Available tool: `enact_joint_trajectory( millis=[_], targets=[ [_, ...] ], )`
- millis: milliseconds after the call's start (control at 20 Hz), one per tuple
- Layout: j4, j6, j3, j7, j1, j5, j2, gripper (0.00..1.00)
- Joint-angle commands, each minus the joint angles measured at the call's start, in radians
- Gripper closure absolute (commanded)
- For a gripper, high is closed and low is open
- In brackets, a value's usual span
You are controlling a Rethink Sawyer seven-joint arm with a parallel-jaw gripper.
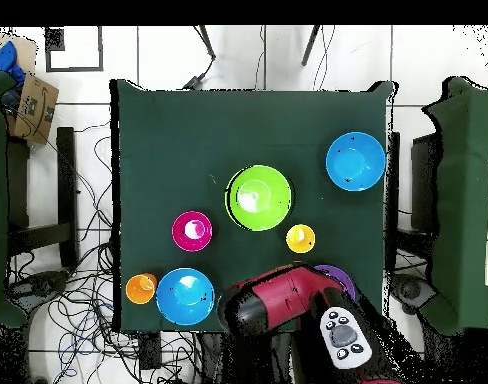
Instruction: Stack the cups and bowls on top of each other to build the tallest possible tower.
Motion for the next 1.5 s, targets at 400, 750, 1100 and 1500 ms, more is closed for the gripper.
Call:
enact_joint_trajectory(
  millis=[400, 750, 1100, 1500],
  targets=[
    [-0.002, -0.055, 0.085, -0.177, -0.129, -0.179, 0.102, 0.00],
    [-0.027, -0.104, 0.083, -0.132, -0.193, -0.230, 0.147, 0.00],
    [-0.103, -0.194, 0.034, -0.021, -0.167, -0.329, 0.251, 0.00],
    [-0.176, -0.329, -0.062, 0.115, -0.083, -0.367, 0.316, 0.00]
  ],
)
